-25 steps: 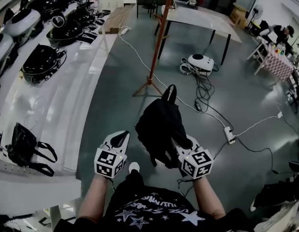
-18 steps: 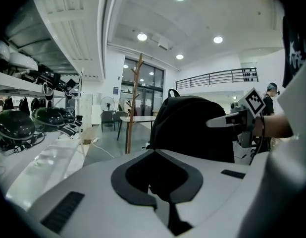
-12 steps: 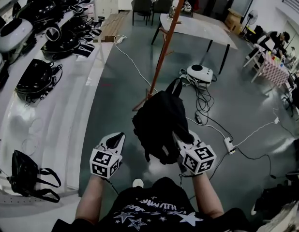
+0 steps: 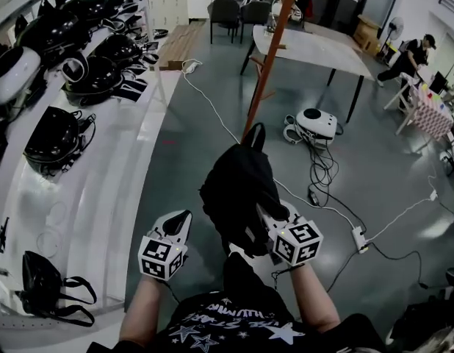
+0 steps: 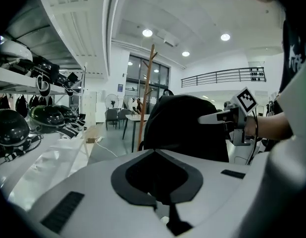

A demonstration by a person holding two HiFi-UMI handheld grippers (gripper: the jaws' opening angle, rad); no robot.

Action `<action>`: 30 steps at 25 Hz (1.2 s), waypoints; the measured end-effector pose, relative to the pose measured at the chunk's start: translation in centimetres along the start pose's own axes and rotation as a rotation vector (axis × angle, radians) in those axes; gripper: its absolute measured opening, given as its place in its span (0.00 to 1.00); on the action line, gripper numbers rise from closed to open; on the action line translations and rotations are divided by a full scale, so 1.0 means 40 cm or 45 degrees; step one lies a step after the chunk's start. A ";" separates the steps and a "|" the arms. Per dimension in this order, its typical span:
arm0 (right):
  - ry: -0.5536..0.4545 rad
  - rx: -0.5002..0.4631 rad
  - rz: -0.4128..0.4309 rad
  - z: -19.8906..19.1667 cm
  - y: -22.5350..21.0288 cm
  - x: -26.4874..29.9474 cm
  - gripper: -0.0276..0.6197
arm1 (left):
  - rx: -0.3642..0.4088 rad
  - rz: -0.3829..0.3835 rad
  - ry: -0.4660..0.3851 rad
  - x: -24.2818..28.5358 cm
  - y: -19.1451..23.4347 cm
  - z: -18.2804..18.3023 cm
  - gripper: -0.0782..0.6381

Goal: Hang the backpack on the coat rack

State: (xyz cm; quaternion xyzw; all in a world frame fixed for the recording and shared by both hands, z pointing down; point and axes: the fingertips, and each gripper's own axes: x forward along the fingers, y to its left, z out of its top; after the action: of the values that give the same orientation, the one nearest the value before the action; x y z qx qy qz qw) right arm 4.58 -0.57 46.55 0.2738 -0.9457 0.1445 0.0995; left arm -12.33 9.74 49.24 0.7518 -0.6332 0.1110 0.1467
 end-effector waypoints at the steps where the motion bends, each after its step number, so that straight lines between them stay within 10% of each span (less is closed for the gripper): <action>1: 0.003 0.003 0.015 0.006 -0.025 0.025 0.12 | 0.000 0.017 0.002 0.030 0.017 0.014 0.14; 21: -0.029 -0.063 0.152 0.209 -0.411 0.369 0.12 | 0.007 0.156 -0.058 0.470 0.168 0.272 0.14; 30: -0.051 -0.037 0.076 0.268 -0.448 0.501 0.12 | 0.022 0.047 -0.021 0.595 0.289 0.296 0.14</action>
State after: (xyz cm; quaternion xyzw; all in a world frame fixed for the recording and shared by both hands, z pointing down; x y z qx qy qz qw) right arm -3.44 -28.38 45.75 0.2468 -0.9572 0.1283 0.0802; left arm -19.80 -18.22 47.54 0.7422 -0.6472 0.1129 0.1327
